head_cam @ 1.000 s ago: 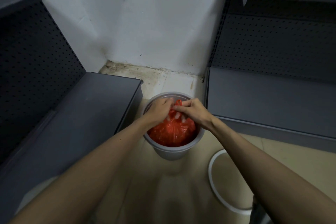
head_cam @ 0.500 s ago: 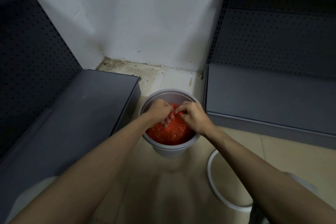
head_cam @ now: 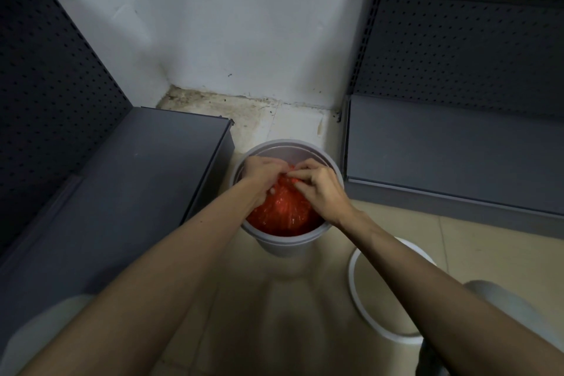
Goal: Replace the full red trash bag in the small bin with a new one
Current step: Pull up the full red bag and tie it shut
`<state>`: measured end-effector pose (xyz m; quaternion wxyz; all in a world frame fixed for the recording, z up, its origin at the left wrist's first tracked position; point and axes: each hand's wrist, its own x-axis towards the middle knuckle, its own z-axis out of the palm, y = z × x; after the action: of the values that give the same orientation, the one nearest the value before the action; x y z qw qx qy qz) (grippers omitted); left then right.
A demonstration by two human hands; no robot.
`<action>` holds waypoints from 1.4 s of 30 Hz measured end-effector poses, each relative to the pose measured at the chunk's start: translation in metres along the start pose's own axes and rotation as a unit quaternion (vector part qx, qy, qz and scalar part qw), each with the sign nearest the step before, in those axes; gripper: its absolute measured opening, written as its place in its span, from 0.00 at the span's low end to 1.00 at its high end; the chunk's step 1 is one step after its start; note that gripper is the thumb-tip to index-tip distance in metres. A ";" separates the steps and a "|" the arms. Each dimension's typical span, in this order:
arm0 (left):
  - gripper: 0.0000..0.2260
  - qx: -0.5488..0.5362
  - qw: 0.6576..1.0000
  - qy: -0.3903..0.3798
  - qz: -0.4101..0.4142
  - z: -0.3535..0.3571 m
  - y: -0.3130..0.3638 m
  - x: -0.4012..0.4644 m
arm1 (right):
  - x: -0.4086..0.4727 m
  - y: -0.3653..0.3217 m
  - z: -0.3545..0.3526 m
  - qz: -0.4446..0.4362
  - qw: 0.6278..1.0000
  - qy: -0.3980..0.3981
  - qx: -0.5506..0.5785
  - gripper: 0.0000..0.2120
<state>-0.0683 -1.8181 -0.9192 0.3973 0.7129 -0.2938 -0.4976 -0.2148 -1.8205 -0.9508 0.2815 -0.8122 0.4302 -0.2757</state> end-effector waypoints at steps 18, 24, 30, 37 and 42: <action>0.04 0.454 0.834 0.077 0.305 -0.038 -0.027 0.002 | -0.004 -0.014 -0.004 0.317 0.940 0.070 -0.104 0.13; 0.08 0.536 0.794 0.057 0.282 -0.037 -0.031 -0.002 | -0.006 -0.018 0.001 0.319 0.930 0.034 -0.181 0.12; 0.09 0.583 0.755 0.042 0.298 -0.031 -0.027 -0.008 | 0.000 -0.020 0.000 0.295 0.930 -0.011 -0.217 0.12; 0.14 0.522 0.770 -0.031 0.365 -0.022 -0.024 -0.010 | 0.001 -0.020 -0.002 0.203 0.961 -0.045 -0.181 0.10; 0.20 0.561 0.752 -0.084 0.336 -0.015 -0.027 -0.008 | 0.000 -0.026 0.000 0.147 0.943 -0.125 -0.272 0.24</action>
<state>-0.0561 -1.7938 -0.9361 0.0409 0.6186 -0.7729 -0.1353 -0.2011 -1.8083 -0.9326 0.1385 -0.8138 0.5644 0.0004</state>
